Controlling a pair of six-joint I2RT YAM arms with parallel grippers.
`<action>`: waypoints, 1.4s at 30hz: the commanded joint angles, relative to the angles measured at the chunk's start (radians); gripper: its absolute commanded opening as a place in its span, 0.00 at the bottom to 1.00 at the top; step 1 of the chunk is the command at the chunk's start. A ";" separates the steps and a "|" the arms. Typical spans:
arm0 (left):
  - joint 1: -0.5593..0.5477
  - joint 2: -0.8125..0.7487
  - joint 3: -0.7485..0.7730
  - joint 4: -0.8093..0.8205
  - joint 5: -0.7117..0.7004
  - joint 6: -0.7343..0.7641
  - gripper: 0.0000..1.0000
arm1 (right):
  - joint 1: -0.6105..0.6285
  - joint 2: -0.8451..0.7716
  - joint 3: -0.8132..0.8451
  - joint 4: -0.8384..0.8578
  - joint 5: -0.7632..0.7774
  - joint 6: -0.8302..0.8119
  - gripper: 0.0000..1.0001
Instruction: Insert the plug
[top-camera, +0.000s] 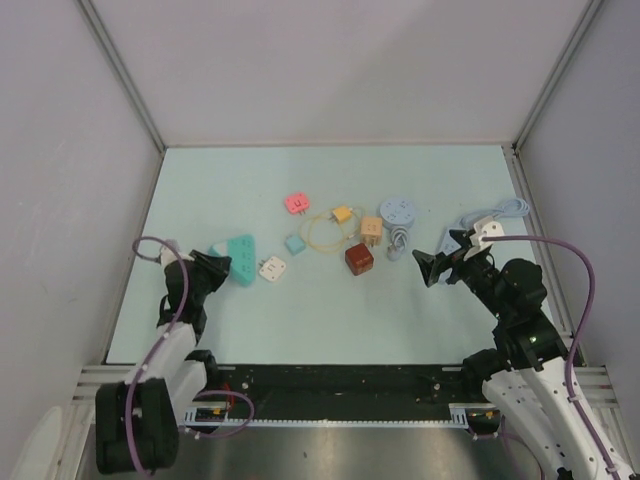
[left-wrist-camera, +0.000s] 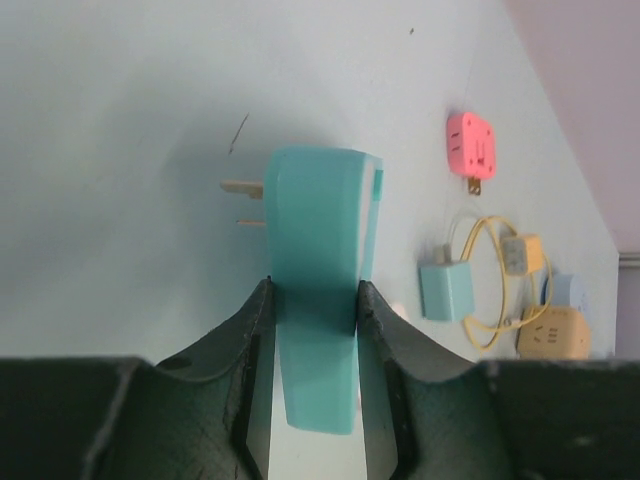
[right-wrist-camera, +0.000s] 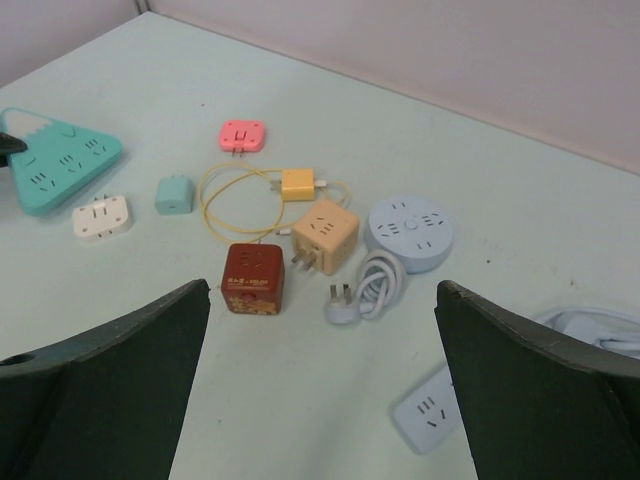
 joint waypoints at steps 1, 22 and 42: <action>0.001 -0.219 -0.093 -0.239 0.001 0.007 0.00 | 0.013 0.014 0.019 0.019 -0.052 0.026 1.00; -0.575 0.249 -0.012 0.144 0.014 -0.060 0.00 | 0.055 0.019 0.019 0.013 -0.080 0.064 1.00; -0.718 0.352 0.074 -0.095 0.061 0.032 0.02 | 0.067 0.149 0.019 -0.006 -0.036 0.196 1.00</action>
